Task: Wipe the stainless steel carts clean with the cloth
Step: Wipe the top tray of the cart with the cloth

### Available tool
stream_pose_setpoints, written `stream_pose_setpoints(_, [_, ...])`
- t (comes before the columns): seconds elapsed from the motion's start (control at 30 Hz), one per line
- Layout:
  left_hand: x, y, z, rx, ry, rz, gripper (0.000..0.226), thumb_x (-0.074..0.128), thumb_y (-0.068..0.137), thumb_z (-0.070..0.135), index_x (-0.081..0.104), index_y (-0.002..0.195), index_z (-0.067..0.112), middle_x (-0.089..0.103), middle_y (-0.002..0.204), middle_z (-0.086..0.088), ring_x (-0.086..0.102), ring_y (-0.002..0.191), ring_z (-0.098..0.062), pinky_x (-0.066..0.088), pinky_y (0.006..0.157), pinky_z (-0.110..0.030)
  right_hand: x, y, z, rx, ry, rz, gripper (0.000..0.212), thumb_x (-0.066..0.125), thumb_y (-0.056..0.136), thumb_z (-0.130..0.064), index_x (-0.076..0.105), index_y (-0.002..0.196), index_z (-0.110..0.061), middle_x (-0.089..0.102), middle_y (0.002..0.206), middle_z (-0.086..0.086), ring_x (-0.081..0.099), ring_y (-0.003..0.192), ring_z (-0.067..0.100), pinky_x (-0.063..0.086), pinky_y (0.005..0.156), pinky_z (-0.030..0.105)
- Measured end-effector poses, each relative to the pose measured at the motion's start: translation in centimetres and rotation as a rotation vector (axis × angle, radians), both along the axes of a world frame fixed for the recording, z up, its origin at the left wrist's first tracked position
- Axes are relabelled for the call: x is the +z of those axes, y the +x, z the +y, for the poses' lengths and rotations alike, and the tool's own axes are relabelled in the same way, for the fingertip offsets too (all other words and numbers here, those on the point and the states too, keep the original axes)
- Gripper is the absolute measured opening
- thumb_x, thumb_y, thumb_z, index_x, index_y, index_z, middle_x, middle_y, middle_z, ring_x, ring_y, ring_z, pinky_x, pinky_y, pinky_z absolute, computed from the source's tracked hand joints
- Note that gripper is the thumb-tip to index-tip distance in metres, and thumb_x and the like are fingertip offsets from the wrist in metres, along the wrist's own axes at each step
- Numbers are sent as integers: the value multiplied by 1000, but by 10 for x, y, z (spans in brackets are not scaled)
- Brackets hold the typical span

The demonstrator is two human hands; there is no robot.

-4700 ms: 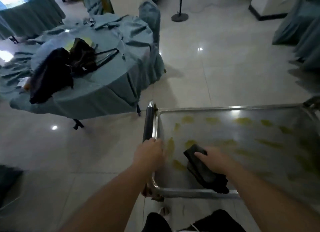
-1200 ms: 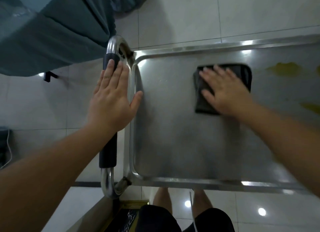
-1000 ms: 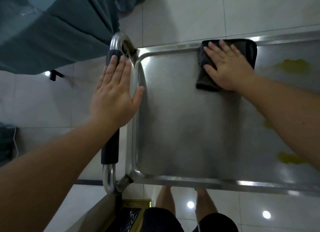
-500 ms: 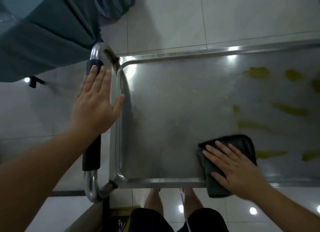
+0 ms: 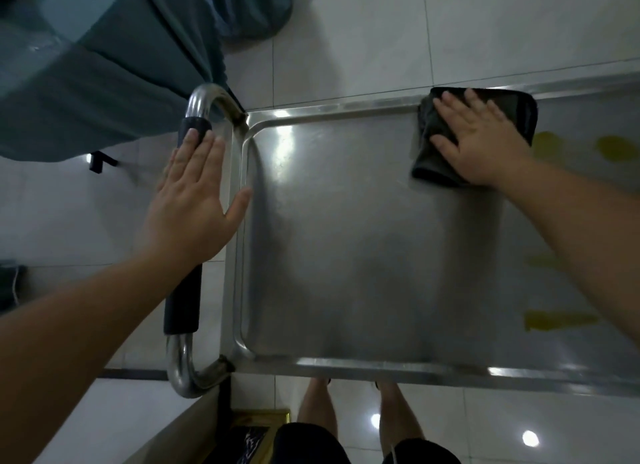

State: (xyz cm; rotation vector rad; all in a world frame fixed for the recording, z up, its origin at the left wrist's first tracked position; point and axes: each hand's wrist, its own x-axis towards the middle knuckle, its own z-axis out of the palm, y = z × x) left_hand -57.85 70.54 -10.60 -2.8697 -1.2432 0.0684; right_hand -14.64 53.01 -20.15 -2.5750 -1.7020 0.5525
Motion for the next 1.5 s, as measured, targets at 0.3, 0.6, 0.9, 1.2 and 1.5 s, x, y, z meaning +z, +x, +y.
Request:
stream_pose_setpoints(0.3, [14, 7, -7, 12, -58, 17, 85, 27, 105, 66, 11, 170, 13, 6, 178, -5, -9, 164, -14, 2, 133, -44, -1, -117, -225, 74, -18, 22, 67, 31, 105, -55, 27, 164, -25, 25, 171, -4, 21, 158, 23, 17, 127, 48])
stream_pose_setpoints(0.6, [12, 6, -5, -4, -55, 36, 82, 29, 109, 62, 9, 170, 12, 3, 179, -6, -11, 163, -15, -1, 133, -42, 1, -192, -299, -231, -70, -32, 67, 28, 106, -51, 26, 164, -18, 26, 170, 4, 17, 159, 28, 20, 126, 56])
stream_pose_setpoints(0.9, [4, 1, -1, -14, -21, -6, 81, 27, 108, 64, 10, 170, 15, 8, 178, -5, -9, 163, -13, 0, 132, -40, -12, -403, -114, 32, 79, 187, 72, 30, 108, -50, 5, 167, -18, 4, 175, 3, -5, 160, 31, 7, 128, 53])
stream_pose_setpoints(1.2, [2, 0, -3, -23, -31, -43, 79, 25, 109, 65, 11, 170, 15, 9, 178, -5, -8, 163, -12, -1, 132, -40, -16, -435, -78, 228, 173, 218, 68, 25, 110, -50, 1, 167, -22, 0, 175, -2, -11, 160, 24, -2, 128, 48])
stream_pose_setpoints(1.5, [4, 1, -2, -31, -55, -52, 80, 23, 108, 67, 11, 169, 16, 12, 177, -5, -11, 163, -12, 0, 132, -42, -12, -238, -209, -265, 79, -13, 65, 32, 105, -51, 27, 165, -25, 29, 170, -2, 20, 159, 24, 21, 126, 52])
